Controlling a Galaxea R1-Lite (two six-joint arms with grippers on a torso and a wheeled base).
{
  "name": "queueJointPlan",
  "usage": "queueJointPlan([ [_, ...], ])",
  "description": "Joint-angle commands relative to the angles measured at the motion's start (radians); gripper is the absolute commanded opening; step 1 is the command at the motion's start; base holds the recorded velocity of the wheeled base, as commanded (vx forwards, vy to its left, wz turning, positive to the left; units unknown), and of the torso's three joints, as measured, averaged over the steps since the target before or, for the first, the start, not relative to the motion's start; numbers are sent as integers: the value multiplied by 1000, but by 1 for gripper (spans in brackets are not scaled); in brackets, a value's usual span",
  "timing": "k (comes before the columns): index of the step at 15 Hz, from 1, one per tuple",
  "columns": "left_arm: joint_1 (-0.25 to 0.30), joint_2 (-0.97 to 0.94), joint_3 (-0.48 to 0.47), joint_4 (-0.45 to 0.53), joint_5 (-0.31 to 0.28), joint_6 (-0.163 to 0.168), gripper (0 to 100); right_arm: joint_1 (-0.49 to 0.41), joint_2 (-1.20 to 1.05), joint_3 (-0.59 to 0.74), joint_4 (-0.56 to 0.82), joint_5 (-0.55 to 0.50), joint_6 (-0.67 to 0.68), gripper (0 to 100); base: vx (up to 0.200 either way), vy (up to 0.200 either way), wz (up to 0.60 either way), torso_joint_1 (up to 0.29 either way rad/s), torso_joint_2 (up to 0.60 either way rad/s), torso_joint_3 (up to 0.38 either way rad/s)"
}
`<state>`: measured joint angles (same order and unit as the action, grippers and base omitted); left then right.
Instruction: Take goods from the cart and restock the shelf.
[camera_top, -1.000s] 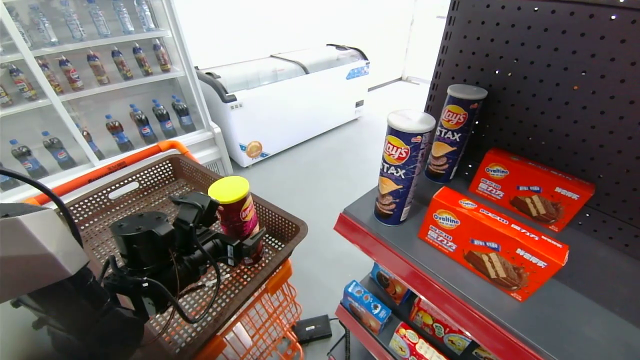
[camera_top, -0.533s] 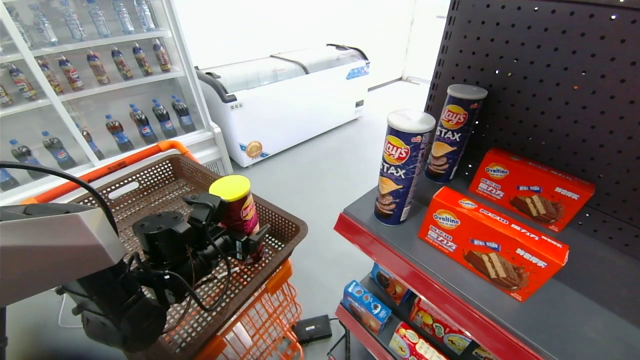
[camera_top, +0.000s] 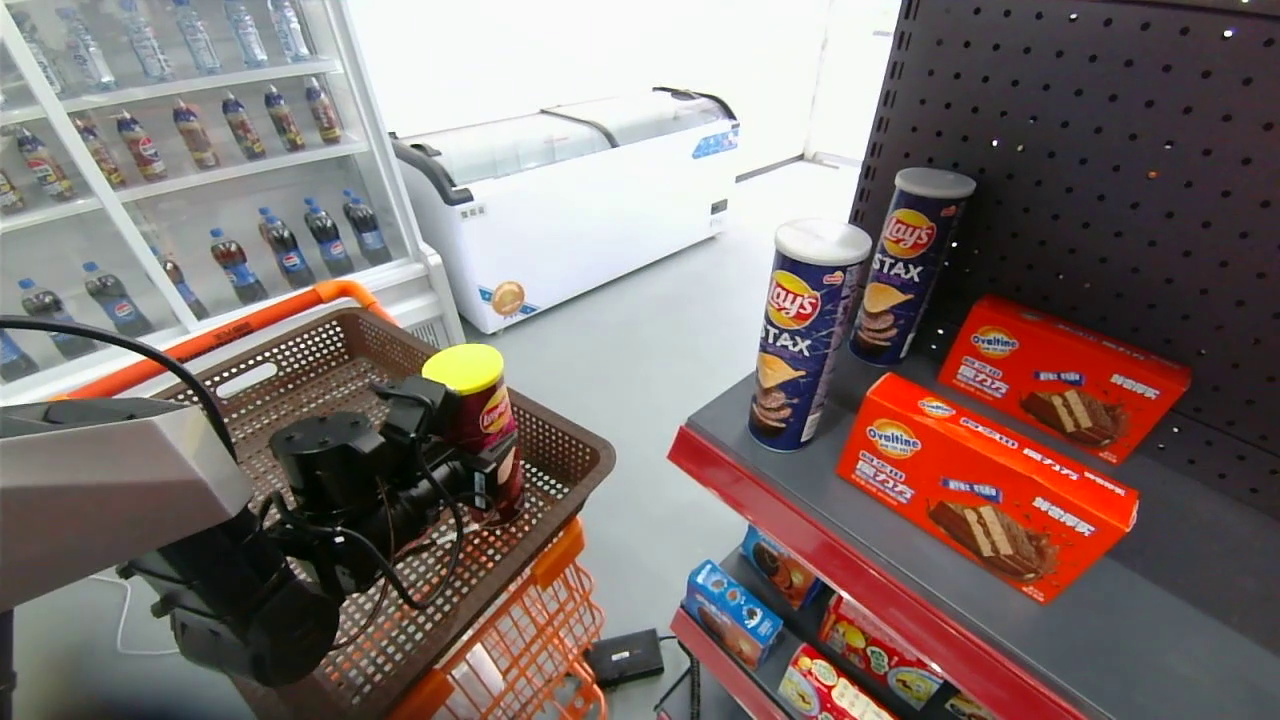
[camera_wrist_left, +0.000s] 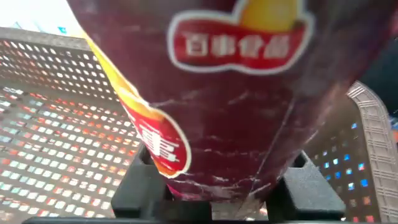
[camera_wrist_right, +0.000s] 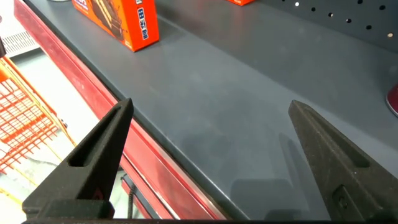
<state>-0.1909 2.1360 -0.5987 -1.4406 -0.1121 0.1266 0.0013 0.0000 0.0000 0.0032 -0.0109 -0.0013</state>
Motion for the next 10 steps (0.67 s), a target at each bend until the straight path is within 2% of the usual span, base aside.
queueJointPlan([
  [1, -4, -126, -26, 86, -15, 38, 0, 0, 0, 0, 0, 0, 0, 100, 0, 0, 0, 0, 0, 0],
  [3, -16, -237, -99, 264, -84, 38, 0, 0, 0, 0, 0, 0, 0, 100, 0, 0, 0, 0, 0, 0],
  [5, -21, -311, -133, 379, -156, 38, 0, 0, 0, 0, 0, 0, 0, 100, 0, 0, 0, 0, 0, 0],
  [6, -21, -335, -138, 414, -189, 36, 0, 0, 0, 0, 0, 0, 0, 100, 0, 0, 0, 0, 0, 0],
  [7, -25, -380, -141, 482, -262, 31, 0, 0, 0, 0, 0, 0, 0, 100, 0, 0, 0, 0, 0, 0],
  [9, -29, -418, -145, 537, -331, 21, 0, 0, 2, 0, 0, 0, 0, 100, 0, 0, 0, 0, 0, 0],
  [10, -36, -444, -144, 545, -386, -36, 0, 0, 2, 0, 0, 0, 0, 100, 0, 0, 0, 0, 0, 0],
])
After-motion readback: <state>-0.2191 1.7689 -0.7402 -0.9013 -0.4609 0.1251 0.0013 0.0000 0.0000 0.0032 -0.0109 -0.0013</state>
